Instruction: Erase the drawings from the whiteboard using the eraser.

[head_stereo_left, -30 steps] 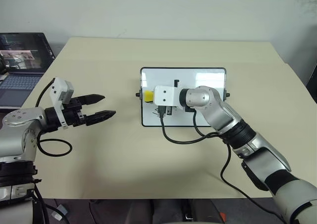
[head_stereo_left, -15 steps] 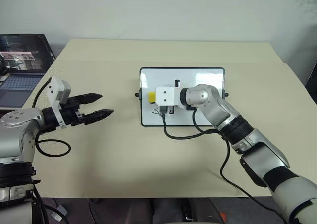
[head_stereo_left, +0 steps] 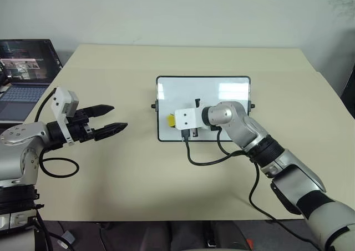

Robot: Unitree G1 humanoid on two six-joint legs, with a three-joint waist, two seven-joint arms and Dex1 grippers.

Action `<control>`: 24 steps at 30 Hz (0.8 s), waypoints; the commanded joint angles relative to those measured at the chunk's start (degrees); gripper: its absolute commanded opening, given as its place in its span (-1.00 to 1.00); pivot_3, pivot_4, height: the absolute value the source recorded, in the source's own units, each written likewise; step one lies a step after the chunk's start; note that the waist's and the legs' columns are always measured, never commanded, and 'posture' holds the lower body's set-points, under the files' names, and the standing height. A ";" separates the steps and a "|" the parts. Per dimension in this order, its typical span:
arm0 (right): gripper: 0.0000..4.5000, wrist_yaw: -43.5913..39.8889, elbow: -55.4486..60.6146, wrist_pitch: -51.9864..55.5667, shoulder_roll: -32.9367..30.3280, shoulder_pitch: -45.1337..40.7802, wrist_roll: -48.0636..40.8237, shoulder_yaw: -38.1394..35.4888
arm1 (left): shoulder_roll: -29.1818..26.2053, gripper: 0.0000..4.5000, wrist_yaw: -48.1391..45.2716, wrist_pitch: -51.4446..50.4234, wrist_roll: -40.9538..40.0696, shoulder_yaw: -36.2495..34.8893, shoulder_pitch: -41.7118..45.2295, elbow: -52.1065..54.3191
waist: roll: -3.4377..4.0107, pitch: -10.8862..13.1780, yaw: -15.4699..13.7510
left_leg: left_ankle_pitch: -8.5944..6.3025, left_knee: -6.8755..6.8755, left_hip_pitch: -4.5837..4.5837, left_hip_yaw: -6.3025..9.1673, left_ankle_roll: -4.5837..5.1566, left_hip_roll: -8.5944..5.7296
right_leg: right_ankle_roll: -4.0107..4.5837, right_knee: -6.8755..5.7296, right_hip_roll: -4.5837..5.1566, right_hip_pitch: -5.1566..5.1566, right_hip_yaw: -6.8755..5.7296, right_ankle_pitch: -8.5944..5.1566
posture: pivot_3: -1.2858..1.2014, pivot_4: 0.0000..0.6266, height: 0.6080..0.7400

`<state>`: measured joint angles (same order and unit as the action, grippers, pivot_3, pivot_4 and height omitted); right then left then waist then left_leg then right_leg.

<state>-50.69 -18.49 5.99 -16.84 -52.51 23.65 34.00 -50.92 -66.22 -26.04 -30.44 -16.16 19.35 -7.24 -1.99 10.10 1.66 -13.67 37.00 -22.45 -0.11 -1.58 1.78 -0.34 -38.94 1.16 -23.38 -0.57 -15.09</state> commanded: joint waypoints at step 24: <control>-0.56 6.91 -0.14 7.44 -2.28 -4.86 10.37 -1.26 | -0.54 1.00 0.02 0.37 -0.68 -0.98 1.91 0.55 | 0.01 0.01 -0.09 | 0.05 0.00 0.02 0.04 0.03 0.01 | -0.08 -0.03 0.02 0.00 -0.01 -0.19 | 0.03 -0.52 1.00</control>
<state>-46.35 -16.29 10.59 -17.73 -55.53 30.96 35.39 -50.92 -65.91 -26.04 -30.44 -16.10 20.14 -7.34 -1.98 10.10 1.57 -13.62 37.00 -22.43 -0.08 -1.55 1.80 -0.42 -38.97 1.18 -23.38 -0.58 -15.29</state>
